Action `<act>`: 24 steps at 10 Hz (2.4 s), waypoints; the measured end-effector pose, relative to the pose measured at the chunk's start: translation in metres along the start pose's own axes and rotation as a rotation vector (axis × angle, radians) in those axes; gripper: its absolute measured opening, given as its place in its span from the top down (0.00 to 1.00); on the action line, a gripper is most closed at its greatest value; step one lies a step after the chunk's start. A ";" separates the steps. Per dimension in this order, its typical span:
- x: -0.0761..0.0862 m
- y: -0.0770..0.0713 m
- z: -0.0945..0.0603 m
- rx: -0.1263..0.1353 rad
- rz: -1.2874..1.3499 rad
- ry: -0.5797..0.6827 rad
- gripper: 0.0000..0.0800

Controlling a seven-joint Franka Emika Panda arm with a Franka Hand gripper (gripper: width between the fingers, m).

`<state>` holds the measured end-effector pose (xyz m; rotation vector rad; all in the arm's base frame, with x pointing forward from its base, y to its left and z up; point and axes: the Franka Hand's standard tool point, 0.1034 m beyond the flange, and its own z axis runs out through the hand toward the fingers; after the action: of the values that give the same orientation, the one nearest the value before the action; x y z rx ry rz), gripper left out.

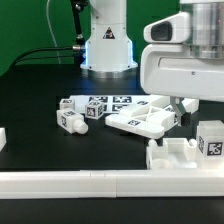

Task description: Assemble chair

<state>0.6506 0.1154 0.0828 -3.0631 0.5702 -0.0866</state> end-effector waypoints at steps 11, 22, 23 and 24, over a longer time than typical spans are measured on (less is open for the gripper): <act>0.009 0.004 0.000 0.045 0.739 -0.005 0.65; 0.009 0.013 0.000 0.049 1.463 -0.058 0.55; 0.009 0.013 -0.001 0.051 1.455 -0.056 0.55; 0.007 0.019 -0.006 0.058 1.397 -0.051 0.32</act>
Offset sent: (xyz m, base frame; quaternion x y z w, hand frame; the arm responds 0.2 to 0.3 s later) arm 0.0000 0.0000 0.0000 0.0000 0.0000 0.0000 1.0000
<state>0.6505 0.0952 0.0883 -1.9240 2.3355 0.0145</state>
